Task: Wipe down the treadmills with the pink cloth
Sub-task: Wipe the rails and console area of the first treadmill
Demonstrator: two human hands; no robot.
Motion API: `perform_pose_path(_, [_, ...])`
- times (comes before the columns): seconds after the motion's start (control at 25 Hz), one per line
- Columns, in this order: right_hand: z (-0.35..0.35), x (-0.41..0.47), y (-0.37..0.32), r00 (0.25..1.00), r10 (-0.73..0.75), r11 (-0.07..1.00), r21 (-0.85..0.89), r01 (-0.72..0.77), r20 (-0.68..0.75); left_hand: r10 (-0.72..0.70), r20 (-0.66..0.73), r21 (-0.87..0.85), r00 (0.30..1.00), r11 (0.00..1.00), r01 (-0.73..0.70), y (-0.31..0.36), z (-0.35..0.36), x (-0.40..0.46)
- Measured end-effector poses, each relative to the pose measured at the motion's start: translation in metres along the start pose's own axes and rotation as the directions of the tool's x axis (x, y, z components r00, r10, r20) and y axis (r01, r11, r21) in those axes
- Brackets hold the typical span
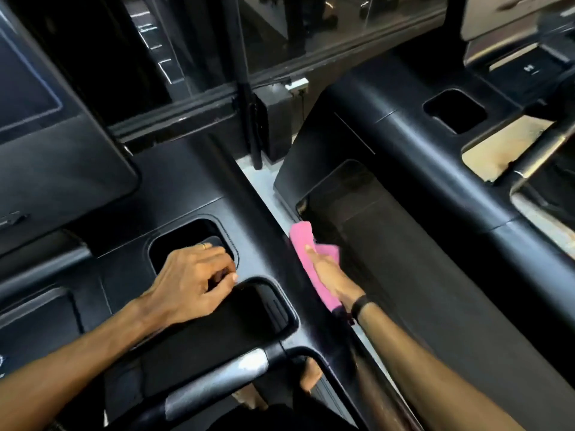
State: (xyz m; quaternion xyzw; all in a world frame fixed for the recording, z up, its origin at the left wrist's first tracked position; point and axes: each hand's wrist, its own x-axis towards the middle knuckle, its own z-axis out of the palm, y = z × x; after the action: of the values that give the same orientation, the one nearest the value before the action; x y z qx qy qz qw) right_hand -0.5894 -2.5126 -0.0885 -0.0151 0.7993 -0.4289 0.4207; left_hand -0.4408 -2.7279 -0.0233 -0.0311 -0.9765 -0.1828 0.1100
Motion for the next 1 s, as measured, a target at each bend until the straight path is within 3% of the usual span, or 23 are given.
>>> perform_pose_path(0.04, [-0.002, 0.006, -0.007, 0.999, 0.023, 0.999, -0.028, -0.022, 0.046, 0.015, 0.011, 0.002, 1.0, 1.0, -0.015, -0.001, -0.002, 0.006])
perform_pose_path(0.16, [0.016, -0.012, -0.002, 0.976, -0.216, 0.914, -0.349, 0.207, 0.013, -0.042, 0.01, -0.001, 0.999, 0.999, 0.042, -0.011, -0.01, 0.016])
perform_pose_path(0.2, [0.022, -0.014, 0.002, 0.966, -0.258, 0.894, -0.378, 0.24, 0.004, -0.072, -0.007, 0.013, 0.997, 0.997, 0.073, -0.015, -0.01, 0.017])
perform_pose_path(0.24, [0.02, -0.002, 0.0, 0.969, -0.247, 0.913, -0.333, 0.236, 0.012, -0.099, -0.025, 0.026, 0.995, 0.995, 0.1, -0.019, -0.008, 0.018])
perform_pose_path(0.32, [0.014, 0.037, -0.014, 0.996, -0.087, 0.992, -0.091, 0.089, 0.021, -0.137, -0.038, 0.023, 0.99, 0.99, 0.138, -0.032, -0.006, 0.025])
perform_pose_path(0.36, [0.014, 0.046, -0.022, 0.999, -0.037, 0.997, -0.064, 0.039, 0.031, -0.138, -0.04, 0.016, 0.99, 0.99, 0.138, -0.036, -0.006, 0.029])
perform_pose_path(0.52, [0.036, 0.025, -0.036, 0.967, -0.256, 0.921, -0.301, 0.246, 0.006, -0.115, -0.027, -0.005, 0.993, 0.993, 0.114, -0.051, -0.005, 0.037])
perform_pose_path(0.56, [0.036, 0.029, -0.042, 0.965, -0.261, 0.928, -0.277, 0.248, -0.008, -0.122, -0.033, -0.001, 0.992, 0.992, 0.122, -0.055, -0.005, 0.038])
perform_pose_path(0.64, [0.031, 0.065, -0.064, 0.993, -0.121, 0.985, -0.126, 0.119, -0.004, -0.141, -0.042, 0.01, 0.989, 0.99, 0.141, -0.068, -0.008, 0.041])
perform_pose_path(0.68, [0.033, 0.075, -0.075, 0.997, -0.074, 0.988, -0.137, 0.073, -0.002, -0.14, -0.035, 0.008, 0.989, 0.99, 0.141, -0.073, -0.01, 0.041])
perform_pose_path(0.84, [0.057, 0.055, -0.087, 0.948, -0.315, 0.876, -0.397, 0.274, -0.042, -0.113, -0.014, -0.029, 0.994, 0.993, 0.112, -0.085, -0.014, 0.042])
perform_pose_path(1.0, [0.053, 0.106, -0.119, 0.995, -0.095, 0.98, -0.181, 0.088, -0.032, -0.105, -0.012, -0.037, 0.994, 0.994, 0.104, -0.088, -0.013, 0.043])
